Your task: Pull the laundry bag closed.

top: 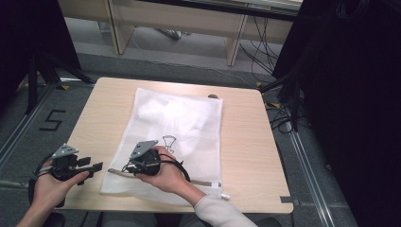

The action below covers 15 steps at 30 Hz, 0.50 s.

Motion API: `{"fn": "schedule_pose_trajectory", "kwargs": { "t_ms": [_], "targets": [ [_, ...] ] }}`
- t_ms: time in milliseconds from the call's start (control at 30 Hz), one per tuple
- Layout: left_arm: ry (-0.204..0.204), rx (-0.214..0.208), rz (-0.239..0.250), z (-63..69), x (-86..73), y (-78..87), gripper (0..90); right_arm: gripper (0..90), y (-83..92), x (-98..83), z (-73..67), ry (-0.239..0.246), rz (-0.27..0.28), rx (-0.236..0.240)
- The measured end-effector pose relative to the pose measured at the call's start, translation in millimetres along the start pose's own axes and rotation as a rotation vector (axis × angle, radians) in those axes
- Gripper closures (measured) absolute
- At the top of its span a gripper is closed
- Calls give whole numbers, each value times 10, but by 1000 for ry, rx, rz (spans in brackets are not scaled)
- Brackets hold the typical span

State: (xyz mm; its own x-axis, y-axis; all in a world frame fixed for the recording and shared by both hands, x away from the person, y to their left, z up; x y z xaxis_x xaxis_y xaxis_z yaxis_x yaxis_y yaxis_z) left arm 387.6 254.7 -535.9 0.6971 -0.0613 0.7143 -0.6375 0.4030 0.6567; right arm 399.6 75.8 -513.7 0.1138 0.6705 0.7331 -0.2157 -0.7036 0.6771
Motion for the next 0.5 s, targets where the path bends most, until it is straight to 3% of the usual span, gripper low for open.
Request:
{"fn": "schedule_pose_trajectory", "kwargs": {
  "t_ms": [167, 267, 300, 500],
  "targets": [
    [-1, 3, -1, -4, -1, 0, 419, 721, -44, 11, -20, -23, -6, 0],
    [-1, 4, -1, -5, 0, 0, 419, 730, -66, 24, -10, -2, -8, 7],
    [0, 5, 0, -7, 0, 0, 419, 731, -75, 25, -27, -20, -12, 8],
    [10, 8, -3, -14, -3, -2, 419, 740, -135, 56, -20, -10, -11, 12]
  ]
}}
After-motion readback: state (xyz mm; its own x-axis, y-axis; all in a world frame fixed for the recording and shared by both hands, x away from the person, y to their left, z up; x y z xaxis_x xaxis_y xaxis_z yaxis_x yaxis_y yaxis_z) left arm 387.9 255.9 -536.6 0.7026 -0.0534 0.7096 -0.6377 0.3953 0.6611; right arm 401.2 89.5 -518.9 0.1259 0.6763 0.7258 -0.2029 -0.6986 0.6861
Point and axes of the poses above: each handheld gripper's, and its own axes: y roughly backward along the jaws, x roughly out of its top, z roughly to its right, the point moved 8 cm from there along -y, roughly forward along the jaws, and after that the axes turned 4 degrees about y, right-handed, at the moved point
